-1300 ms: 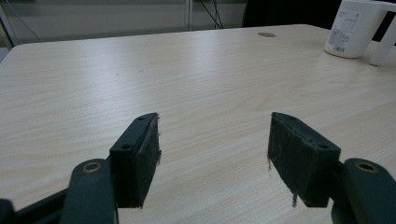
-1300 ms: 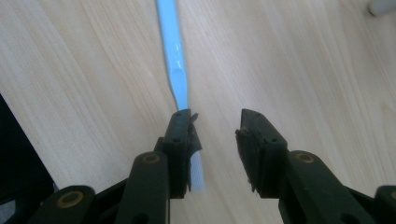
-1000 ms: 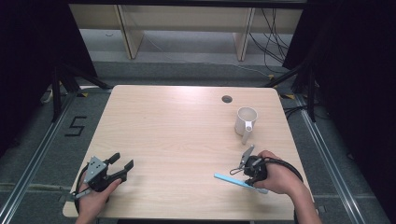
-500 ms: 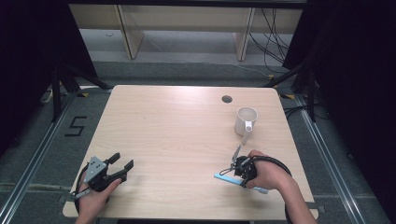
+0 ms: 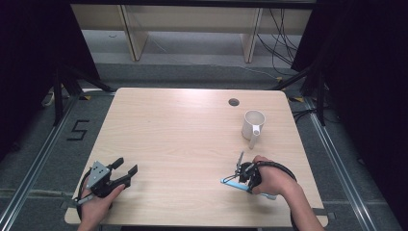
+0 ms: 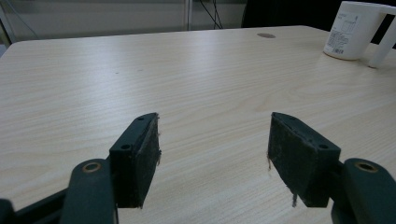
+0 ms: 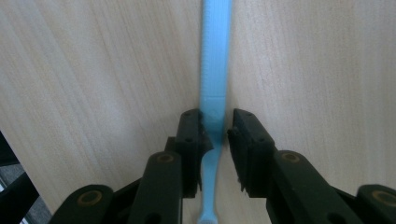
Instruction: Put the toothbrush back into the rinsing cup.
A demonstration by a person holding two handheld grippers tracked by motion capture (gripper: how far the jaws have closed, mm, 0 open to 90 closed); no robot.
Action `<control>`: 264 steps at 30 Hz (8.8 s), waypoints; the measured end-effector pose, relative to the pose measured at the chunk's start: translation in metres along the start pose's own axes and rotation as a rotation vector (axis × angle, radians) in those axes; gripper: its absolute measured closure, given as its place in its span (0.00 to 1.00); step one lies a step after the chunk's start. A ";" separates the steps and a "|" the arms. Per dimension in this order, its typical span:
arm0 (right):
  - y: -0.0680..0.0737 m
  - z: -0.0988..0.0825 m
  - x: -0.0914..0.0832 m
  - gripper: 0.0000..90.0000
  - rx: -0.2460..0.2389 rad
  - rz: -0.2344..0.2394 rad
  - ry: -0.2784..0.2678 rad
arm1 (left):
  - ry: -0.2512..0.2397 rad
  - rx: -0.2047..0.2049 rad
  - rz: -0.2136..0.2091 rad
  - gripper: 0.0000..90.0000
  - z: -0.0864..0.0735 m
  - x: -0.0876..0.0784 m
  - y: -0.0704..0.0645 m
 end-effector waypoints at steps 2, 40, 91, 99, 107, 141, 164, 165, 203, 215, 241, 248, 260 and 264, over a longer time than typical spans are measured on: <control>0.000 0.001 0.001 0.83 -0.006 0.008 0.001 | 0.000 -0.002 -0.001 0.37 0.000 0.000 0.000; 0.007 0.018 -0.024 0.88 -0.128 0.005 -0.002 | 0.090 0.189 -0.179 0.38 0.037 0.016 -0.050; 0.020 0.108 -0.059 0.88 -0.358 -0.018 -0.038 | 0.340 0.380 -0.638 0.49 0.031 0.090 -0.144; 0.022 0.110 -0.057 0.88 -0.359 -0.012 -0.056 | 0.357 0.371 -0.665 0.55 0.030 0.092 -0.146; 0.021 0.111 -0.056 0.88 -0.382 -0.015 -0.063 | 0.370 0.370 -0.670 0.62 0.030 0.092 -0.146; 0.019 0.113 -0.059 0.77 -0.402 -0.080 -0.078 | 0.369 0.377 -0.701 0.86 0.027 0.090 -0.146; -0.005 0.072 -0.081 0.64 0.150 -0.171 -0.541 | 0.148 0.265 -0.461 0.87 0.036 0.088 -0.126; -0.006 0.070 -0.079 0.64 0.168 -0.165 -0.555 | 0.140 0.256 -0.456 0.87 0.036 0.088 -0.125; -0.006 0.075 -0.057 0.61 0.416 -0.146 -0.966 | -0.146 0.130 -0.297 0.87 0.054 0.078 -0.110; -0.009 0.083 -0.065 0.61 0.522 -0.072 -1.196 | -0.206 0.130 -0.274 0.87 0.057 0.077 -0.112; -0.019 0.101 -0.079 0.60 0.581 0.033 -1.336 | -0.234 0.139 -0.282 0.87 0.057 0.078 -0.119; -0.023 0.102 -0.082 0.60 0.584 0.046 -1.354 | -0.251 0.160 -0.287 0.87 0.059 0.078 -0.120; -0.026 0.103 -0.080 0.64 0.594 0.029 -1.345 | -0.248 0.161 -0.289 0.87 0.059 0.078 -0.120; -0.027 0.103 -0.081 0.67 0.600 0.039 -1.353 | -0.245 0.162 -0.290 0.87 0.059 0.078 -0.121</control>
Point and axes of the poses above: each handheld gripper's, and its own axes: x roughly forward along the jaws, z roughly out of its top, y roughly to its left, the point moved 1 cm from there along x, roughly forward along the jaws, and after that the axes turned 5 degrees about -x, right-handed, at the moved point
